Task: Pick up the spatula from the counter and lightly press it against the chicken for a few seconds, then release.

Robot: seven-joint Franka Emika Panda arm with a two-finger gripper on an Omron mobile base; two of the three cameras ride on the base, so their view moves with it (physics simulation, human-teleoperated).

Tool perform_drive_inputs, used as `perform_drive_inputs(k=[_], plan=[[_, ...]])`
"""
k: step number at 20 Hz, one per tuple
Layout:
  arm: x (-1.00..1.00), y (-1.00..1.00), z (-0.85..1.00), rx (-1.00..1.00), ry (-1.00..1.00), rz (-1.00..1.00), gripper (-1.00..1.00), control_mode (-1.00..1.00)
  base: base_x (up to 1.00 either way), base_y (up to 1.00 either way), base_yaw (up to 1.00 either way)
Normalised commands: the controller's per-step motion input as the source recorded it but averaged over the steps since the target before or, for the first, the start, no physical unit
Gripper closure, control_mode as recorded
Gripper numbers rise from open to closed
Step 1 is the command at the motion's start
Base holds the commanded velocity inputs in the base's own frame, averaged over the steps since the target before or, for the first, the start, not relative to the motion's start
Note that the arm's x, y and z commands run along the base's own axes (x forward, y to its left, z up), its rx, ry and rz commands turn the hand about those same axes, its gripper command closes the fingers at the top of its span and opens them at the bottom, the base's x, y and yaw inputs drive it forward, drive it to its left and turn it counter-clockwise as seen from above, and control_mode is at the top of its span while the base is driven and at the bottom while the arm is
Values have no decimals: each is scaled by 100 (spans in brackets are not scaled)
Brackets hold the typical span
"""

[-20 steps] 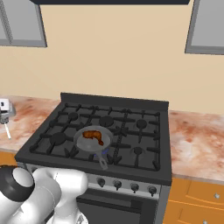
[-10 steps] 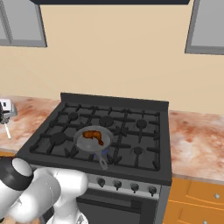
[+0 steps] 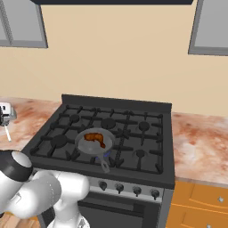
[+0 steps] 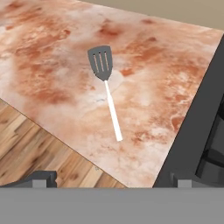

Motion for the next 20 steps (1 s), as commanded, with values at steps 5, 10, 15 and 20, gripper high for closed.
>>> perform_drive_inputs(k=[5,10,15,20], plan=[[9,15,-18,0,2,0,-100,-100,0,0,0],[10,12,-20,0,2,0,-100,-100,0,0,0],[4,7,-20,0,2,0,-100,-100,0,0,0],[3,3,-18,0,1,0,-100,-100,0,0,0]])
